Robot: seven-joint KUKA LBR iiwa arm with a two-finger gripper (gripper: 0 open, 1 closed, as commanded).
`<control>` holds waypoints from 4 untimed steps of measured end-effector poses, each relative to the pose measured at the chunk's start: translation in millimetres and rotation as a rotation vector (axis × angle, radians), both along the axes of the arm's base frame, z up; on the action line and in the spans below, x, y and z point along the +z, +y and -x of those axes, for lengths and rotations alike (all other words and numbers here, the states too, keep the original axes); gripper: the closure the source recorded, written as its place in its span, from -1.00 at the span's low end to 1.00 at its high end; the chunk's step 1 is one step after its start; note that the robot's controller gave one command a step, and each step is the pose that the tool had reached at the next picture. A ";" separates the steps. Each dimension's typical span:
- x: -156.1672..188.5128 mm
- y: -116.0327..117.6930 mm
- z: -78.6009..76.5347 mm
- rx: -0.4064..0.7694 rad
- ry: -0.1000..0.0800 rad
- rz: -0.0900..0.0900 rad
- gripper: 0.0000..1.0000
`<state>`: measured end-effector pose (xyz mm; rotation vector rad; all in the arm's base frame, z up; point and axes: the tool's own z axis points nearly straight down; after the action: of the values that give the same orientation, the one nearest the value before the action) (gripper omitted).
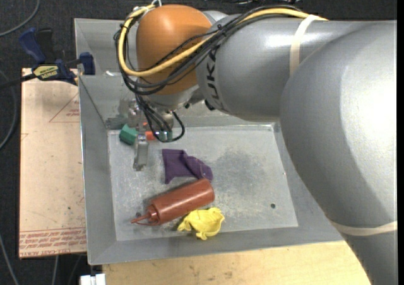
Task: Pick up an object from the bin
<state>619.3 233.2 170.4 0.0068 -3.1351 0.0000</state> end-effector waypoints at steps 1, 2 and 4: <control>5.2 -0.8 -1.9 -0.003 -0.008 -0.002 -1.00; 0.6 -27.2 13.4 0.084 -0.007 -0.004 -1.00; -36.8 -81.0 25.5 -0.016 -0.008 -0.005 -1.00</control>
Offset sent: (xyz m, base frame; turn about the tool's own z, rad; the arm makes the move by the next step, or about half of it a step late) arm -0.0335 -0.0755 -0.0071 -0.1887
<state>593.8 152.2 133.6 -0.0181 -3.1434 -0.0072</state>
